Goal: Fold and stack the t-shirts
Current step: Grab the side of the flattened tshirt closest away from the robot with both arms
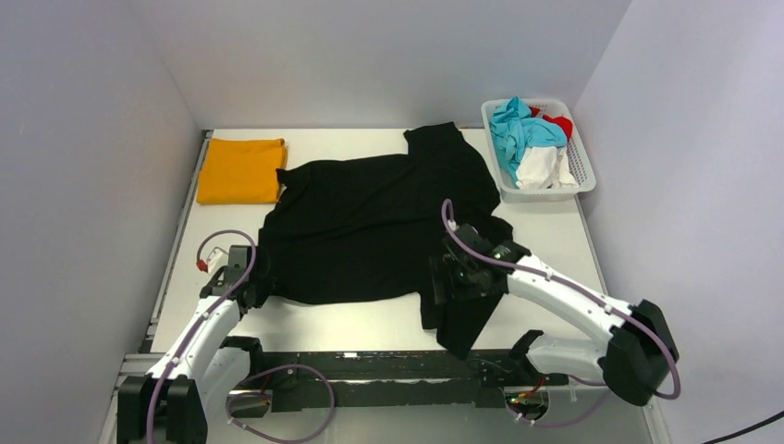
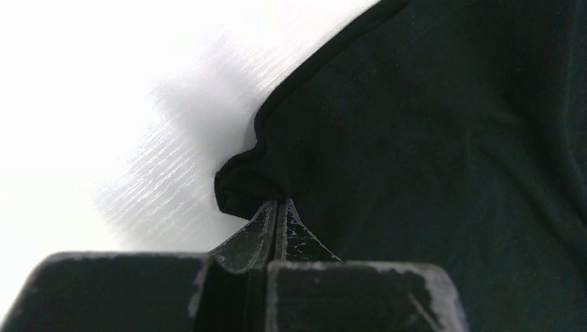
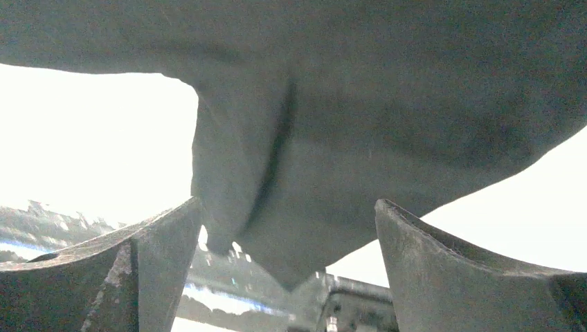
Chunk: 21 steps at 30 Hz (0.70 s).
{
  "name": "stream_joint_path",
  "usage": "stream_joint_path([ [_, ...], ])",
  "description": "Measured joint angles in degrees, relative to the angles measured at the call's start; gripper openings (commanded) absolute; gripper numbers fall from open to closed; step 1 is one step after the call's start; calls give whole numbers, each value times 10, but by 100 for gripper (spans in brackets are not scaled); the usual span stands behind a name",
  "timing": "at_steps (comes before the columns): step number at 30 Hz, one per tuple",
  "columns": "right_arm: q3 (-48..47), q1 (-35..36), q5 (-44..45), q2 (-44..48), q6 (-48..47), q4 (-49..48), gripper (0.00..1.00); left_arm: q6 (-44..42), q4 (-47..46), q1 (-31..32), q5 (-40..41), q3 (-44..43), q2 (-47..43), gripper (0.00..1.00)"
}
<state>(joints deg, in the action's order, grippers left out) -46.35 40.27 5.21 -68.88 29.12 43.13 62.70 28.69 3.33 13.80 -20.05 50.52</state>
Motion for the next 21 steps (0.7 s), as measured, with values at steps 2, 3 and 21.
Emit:
stream_joint_path([
  [2,38,9,-17,37,29,33,89,-1,4,0,0,2,-7,0],
  [3,55,9,-28,54,42,45,86,-1,7,0,0,2,-8,0],
  [21,117,74,-109,30,141,98,62,-16,8,0,-4,-6,6,0],
])
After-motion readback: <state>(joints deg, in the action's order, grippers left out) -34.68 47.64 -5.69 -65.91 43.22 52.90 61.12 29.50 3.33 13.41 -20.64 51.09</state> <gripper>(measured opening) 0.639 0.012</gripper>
